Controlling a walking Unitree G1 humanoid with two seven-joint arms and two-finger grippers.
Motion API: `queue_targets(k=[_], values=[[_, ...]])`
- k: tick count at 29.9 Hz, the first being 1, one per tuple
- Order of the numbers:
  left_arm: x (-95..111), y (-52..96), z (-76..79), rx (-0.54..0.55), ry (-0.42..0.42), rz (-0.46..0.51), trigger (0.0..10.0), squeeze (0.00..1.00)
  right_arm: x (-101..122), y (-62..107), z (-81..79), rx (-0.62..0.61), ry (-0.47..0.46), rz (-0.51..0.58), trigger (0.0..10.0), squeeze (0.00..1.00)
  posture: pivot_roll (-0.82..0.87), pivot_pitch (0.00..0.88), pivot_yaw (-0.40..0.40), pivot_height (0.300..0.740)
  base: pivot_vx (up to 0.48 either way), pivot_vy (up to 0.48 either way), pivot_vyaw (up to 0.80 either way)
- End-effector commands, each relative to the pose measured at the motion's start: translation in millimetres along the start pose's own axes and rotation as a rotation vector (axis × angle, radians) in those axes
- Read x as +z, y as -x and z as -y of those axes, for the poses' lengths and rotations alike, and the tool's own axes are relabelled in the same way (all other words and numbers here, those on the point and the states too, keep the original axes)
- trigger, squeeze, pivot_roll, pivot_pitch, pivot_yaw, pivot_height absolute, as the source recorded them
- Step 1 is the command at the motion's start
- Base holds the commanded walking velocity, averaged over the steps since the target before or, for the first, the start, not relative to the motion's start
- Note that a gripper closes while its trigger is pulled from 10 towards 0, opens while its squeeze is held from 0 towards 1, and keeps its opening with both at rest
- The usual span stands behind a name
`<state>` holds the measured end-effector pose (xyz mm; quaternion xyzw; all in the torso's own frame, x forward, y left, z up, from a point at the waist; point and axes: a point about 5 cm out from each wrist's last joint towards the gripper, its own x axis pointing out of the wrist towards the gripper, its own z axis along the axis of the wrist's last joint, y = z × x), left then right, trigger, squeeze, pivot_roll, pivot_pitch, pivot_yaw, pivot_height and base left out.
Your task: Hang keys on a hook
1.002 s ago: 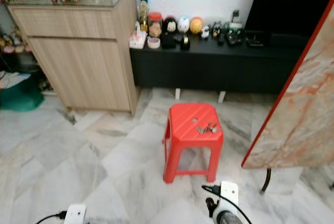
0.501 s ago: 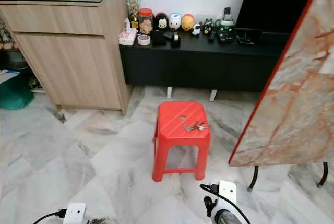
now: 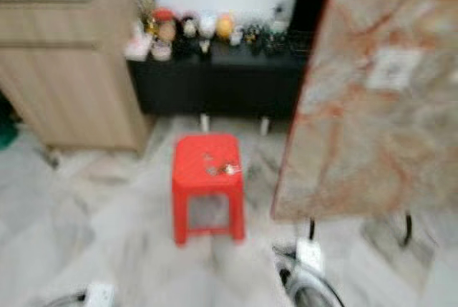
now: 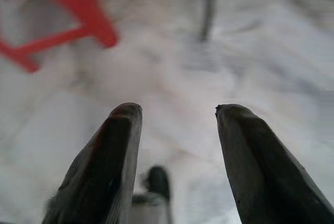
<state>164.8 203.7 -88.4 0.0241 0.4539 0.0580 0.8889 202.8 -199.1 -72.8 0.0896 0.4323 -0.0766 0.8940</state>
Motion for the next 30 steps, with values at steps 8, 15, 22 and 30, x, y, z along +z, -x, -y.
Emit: queue_targets(k=[8,15,22,30], values=[[1,0.7,-15.1,0.042,-0.014,0.01,10.0,0.0,-4,-0.7,-10.7,0.03,0.002,-0.02,10.0,0.0,0.09,0.0,-0.052,0.74,0.0,-0.12,-0.72],[37,-3.1,-18.3,0.038,-0.004,0.166,10.0,0.0,-5,-0.6,-10.6,0.036,0.01,-0.024,10.0,0.0,0.09,0.0,-0.046,0.74,0.0,0.0,-0.71],[108,1.7,-3.1,-0.043,-0.049,0.488,10.0,0.0,-6,-0.3,-9.9,0.04,0.02,-0.028,10.0,0.0,0.09,0.0,-0.045,0.74,0.0,0.0,-0.71],[165,24.5,9.3,-0.133,-0.022,0.764,10.0,0.0,-5,-0.3,-9.0,0.044,0.029,-0.029,10.0,0.0,0.09,0.0,-0.05,0.74,0.0,0.0,-0.71]])
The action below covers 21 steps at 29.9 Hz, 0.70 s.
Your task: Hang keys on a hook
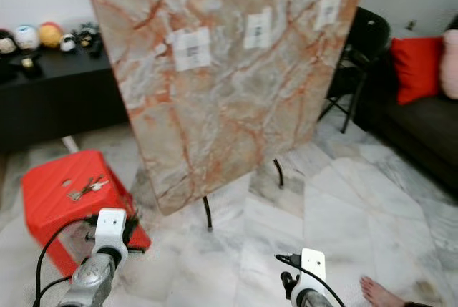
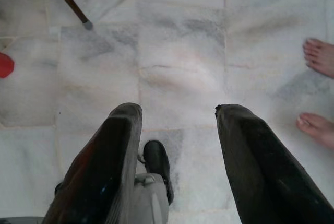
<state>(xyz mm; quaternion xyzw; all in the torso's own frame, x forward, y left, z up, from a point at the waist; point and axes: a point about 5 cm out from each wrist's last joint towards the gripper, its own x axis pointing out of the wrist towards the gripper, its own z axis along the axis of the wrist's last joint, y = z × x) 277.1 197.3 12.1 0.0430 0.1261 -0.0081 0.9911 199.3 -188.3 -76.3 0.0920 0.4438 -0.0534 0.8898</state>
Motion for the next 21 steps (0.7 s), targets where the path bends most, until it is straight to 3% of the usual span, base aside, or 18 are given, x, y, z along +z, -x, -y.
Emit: queue_targets(k=[1,5,12,18,21], values=[[17,-3.5,2.9,-0.021,0.035,0.072,10.0,0.0,2,-0.2,0.5,0.003,0.012,0.0,10.0,0.0,0.09,0.0,-0.05,0.74,0.0,0.0,-0.71],[53,-7.7,9.0,-0.048,0.025,0.207,10.0,0.0,2,-0.2,1.3,0.003,0.019,-0.003,10.0,0.0,0.1,0.0,-0.056,0.74,0.0,0.0,-0.71],[85,-2.5,23.8,-0.086,0.036,0.296,10.0,0.0,3,-0.1,2.5,0.004,0.025,-0.001,10.0,0.0,0.09,0.0,-0.064,0.74,0.0,0.0,-0.7],[97,1.9,28.8,-0.091,0.006,0.326,10.0,0.0,4,-0.1,3.1,0.002,0.033,0.001,10.0,0.0,0.1,0.0,-0.072,0.74,0.0,0.0,-0.69],[92,3.1,29.5,-0.077,-0.013,0.306,10.0,0.0,6,-0.2,3.3,-0.004,0.029,0.018,10.0,0.0,0.09,0.0,-0.072,0.74,0.0,-0.462,0.0]])
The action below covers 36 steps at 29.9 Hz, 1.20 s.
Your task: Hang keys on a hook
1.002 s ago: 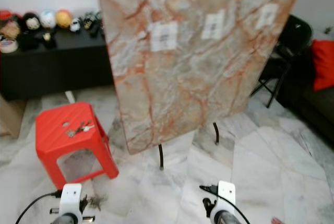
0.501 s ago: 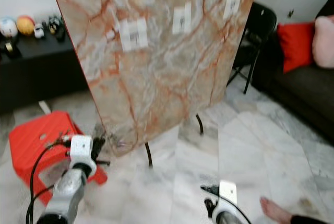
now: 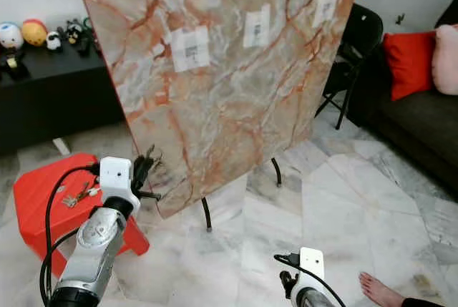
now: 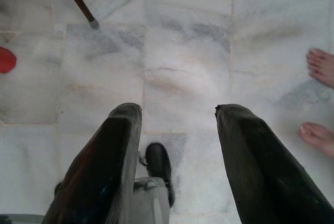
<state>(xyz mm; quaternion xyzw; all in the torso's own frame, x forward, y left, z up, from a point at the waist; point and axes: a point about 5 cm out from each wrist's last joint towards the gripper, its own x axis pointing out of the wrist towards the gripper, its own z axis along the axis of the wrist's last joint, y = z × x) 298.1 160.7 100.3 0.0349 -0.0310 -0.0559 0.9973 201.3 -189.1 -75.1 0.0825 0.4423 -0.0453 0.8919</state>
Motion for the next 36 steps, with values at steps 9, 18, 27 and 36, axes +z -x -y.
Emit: queue_targets(k=[9,18,27,36], values=[[3,4.1,6.7,-0.016,-0.03,-0.034,10.0,0.0,4,0.0,2.7,-0.011,-0.001,0.018,10.0,0.0,0.1,0.0,-0.072,0.74,0.0,-0.16,0.0],[7,1.8,9.7,-0.022,-0.03,-0.023,10.0,0.0,3,-0.2,2.0,-0.006,-0.002,0.009,10.0,0.0,0.1,0.0,-0.071,0.74,0.0,-0.124,-0.39],[9,1.7,11.2,-0.019,-0.028,-0.024,10.0,0.0,4,-0.1,2.2,-0.002,0.005,0.008,10.0,0.0,0.1,0.0,-0.074,0.74,0.0,-0.387,-0.75],[18,-1.3,14.6,-0.014,-0.002,0.012,10.0,0.0,5,0.1,3.5,-0.014,-0.002,0.023,10.0,0.0,0.09,0.0,-0.077,0.74,0.0,0.0,-0.16]])
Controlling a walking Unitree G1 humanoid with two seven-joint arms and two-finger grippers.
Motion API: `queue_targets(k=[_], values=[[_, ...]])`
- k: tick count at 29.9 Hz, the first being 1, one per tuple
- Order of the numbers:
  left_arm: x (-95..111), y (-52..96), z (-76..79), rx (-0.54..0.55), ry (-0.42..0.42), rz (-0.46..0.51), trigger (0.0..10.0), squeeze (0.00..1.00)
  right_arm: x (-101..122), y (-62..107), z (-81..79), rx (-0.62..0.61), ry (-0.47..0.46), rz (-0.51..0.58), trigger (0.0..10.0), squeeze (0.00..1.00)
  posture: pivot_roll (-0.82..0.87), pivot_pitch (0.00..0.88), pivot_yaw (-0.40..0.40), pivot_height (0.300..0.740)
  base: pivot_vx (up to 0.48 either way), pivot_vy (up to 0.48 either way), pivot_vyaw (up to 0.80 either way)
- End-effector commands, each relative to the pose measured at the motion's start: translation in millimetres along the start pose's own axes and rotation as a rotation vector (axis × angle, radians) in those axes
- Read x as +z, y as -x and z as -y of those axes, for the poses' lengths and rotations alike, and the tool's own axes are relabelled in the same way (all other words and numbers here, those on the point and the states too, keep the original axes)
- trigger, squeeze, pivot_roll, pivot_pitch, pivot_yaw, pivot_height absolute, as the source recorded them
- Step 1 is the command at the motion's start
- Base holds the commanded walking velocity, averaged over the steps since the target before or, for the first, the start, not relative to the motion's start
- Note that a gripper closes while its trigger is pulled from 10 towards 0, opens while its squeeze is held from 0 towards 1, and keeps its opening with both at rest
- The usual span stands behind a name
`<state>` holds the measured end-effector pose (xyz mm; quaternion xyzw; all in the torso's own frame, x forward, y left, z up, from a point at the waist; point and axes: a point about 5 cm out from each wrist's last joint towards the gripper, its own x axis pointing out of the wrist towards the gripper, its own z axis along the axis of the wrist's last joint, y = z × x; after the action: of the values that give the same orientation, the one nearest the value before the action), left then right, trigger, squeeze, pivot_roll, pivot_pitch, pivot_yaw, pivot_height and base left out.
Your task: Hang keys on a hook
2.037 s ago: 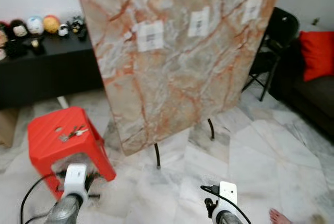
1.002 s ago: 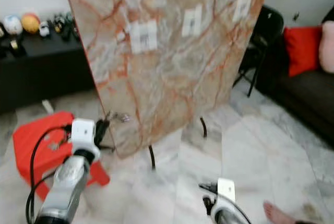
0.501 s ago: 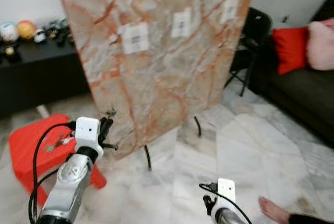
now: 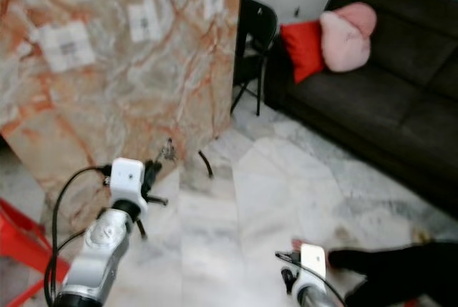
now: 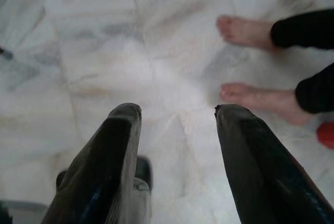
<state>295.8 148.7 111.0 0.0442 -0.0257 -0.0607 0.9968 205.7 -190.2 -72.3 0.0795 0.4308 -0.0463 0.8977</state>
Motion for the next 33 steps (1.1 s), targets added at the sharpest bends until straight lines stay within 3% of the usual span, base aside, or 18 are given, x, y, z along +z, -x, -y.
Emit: queue_targets(k=[1,7,12,28,33], values=[[7,-1.6,3.1,-0.003,0.016,0.023,10.0,0.0,-1,0.5,3.4,-0.012,-0.006,-0.003,10.0,0.0,0.09,0.0,-0.077,0.74,0.0,0.0,0.0],[16,-5.6,1.3,0.014,0.021,0.052,10.0,0.0,-1,0.5,3.5,-0.011,-0.009,0.0,10.0,0.0,0.1,0.0,-0.077,0.74,0.0,0.0,0.0],[11,-6.1,-1.3,0.028,0.052,0.031,10.0,0.0,-1,0.6,3.1,-0.009,-0.006,-0.003,10.0,0.0,0.1,0.0,-0.074,0.74,0.0,0.0,0.0],[13,-8.4,8.2,-0.013,0.029,0.022,10.0,0.0,-3,0.7,2.0,-0.006,-0.008,-0.007,10.0,0.0,0.09,0.0,-0.065,0.74,0.0,0.379,0.0],[12,-8.3,9.8,-0.022,0.033,0.018,10.0,0.0,-3,0.7,2.0,-0.008,-0.009,-0.007,10.0,0.0,0.09,0.0,-0.065,0.74,0.0,0.0,0.0]])
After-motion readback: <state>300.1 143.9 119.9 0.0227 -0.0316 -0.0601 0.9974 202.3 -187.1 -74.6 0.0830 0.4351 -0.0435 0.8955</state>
